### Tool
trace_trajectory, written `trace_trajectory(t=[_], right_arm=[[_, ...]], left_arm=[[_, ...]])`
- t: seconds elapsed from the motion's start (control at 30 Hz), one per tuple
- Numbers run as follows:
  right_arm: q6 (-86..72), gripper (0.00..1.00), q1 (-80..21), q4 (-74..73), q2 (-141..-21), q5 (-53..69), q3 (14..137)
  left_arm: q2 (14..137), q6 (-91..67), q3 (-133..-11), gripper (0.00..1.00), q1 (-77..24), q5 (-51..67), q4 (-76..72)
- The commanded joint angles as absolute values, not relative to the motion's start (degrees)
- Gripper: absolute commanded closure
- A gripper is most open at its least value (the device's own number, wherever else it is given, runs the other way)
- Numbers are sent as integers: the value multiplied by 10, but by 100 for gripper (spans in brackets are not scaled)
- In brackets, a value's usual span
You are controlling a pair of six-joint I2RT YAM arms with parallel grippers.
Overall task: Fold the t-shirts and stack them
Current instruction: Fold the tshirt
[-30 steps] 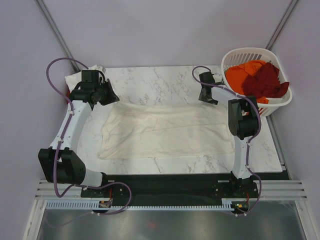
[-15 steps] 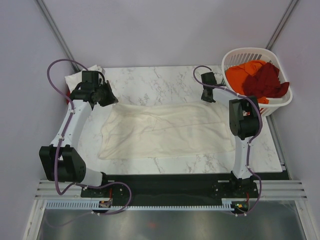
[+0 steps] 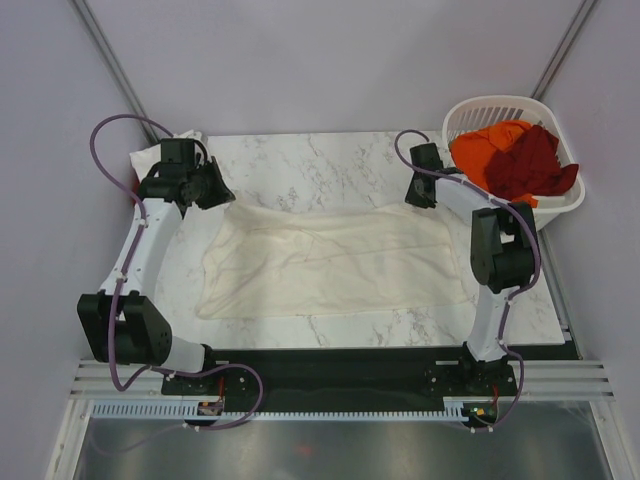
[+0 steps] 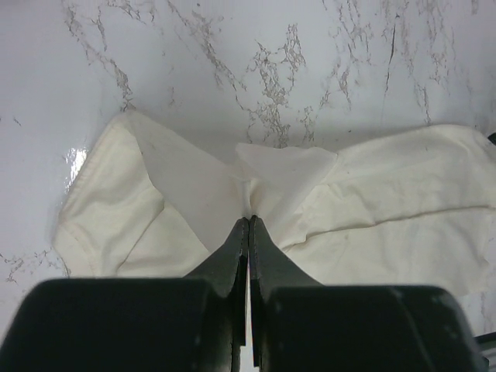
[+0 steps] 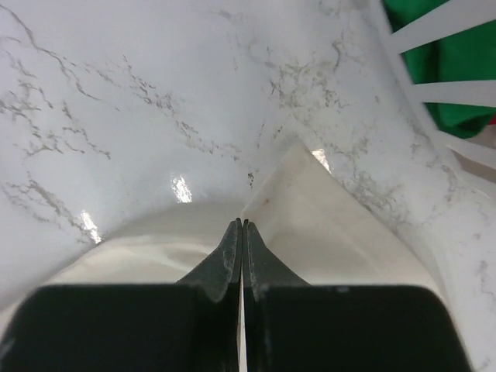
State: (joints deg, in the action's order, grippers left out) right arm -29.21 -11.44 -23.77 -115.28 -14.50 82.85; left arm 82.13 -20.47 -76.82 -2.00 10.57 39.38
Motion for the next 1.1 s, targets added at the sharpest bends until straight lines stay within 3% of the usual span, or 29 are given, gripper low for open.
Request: trace_trajectory(t=[0.0,0.4,1.07], right_arm=[[-300,100,-105,-244,-1070,-173,835],[-298,100,-105,-263,-949,-176,771],[-287,100,-134,-303,-716,-156,527]], left_arm=[[803,-187,-796,98,-18,103,387],[745,-189,-781,98,-18,94,387],[563,-193,-563,98,-18,110,520]])
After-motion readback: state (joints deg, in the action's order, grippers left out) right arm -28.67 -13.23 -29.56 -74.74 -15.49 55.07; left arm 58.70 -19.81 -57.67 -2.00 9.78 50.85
